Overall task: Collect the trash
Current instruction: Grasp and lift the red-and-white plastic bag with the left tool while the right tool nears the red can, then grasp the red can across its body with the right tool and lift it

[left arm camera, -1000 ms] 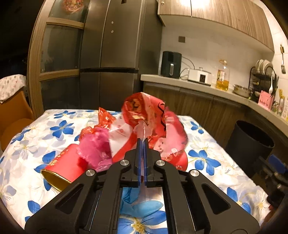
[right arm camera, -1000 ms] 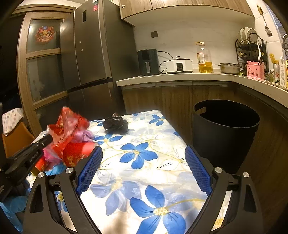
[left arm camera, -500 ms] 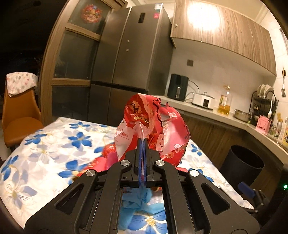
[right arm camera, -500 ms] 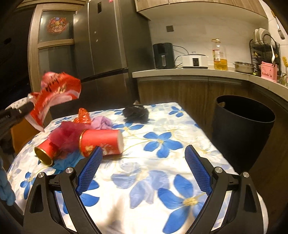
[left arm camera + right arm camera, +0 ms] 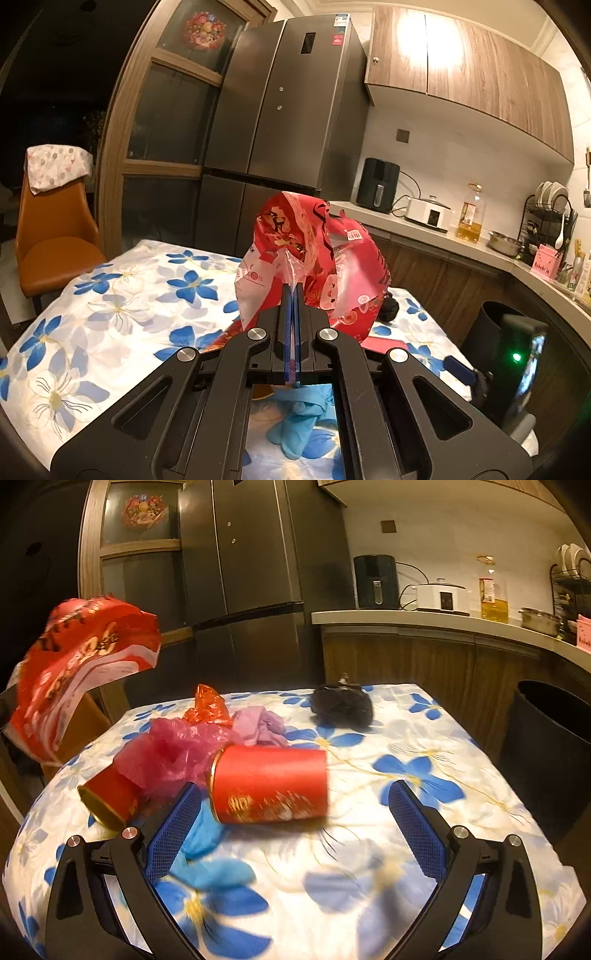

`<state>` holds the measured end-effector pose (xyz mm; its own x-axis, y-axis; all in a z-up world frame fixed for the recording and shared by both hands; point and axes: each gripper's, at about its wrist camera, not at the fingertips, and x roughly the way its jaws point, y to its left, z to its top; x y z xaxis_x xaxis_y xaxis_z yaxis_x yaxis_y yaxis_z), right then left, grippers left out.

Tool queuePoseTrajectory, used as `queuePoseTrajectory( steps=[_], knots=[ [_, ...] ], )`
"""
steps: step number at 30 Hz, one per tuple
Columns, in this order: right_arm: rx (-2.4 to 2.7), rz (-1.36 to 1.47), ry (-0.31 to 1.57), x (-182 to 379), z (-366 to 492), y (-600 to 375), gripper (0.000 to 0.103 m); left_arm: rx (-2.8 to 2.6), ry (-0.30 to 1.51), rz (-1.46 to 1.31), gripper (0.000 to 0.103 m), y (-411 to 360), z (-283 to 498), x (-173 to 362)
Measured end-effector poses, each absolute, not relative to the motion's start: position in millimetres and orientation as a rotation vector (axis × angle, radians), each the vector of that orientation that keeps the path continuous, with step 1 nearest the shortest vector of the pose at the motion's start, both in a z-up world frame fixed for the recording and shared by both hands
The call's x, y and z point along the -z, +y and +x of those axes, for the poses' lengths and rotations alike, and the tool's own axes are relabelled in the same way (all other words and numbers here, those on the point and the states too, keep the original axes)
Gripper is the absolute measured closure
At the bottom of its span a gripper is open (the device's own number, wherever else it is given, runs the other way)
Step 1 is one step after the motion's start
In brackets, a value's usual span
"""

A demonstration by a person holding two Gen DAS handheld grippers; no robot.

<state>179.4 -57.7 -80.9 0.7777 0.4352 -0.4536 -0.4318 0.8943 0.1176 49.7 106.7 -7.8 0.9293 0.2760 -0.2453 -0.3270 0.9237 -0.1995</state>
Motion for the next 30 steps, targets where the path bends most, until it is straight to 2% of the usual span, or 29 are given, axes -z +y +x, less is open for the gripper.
queuePoseTrajectory(
  steps=[16, 21, 30],
  knots=[
    [-0.46, -0.017, 0.556, 98, 213, -28, 0.006, -0.298, 0.238, -0.257, 0.103, 115, 57, 14],
    [-0.468, -0.014, 0.577, 101, 216, -27, 0.02, -0.297, 0.243, -0.257, 0.103, 115, 59, 15],
    [-0.459, 0.026, 0.569, 96, 213, -45, 0.02, -0.287, 0.247, -0.243, 0.103, 109, 61, 14]
  ],
)
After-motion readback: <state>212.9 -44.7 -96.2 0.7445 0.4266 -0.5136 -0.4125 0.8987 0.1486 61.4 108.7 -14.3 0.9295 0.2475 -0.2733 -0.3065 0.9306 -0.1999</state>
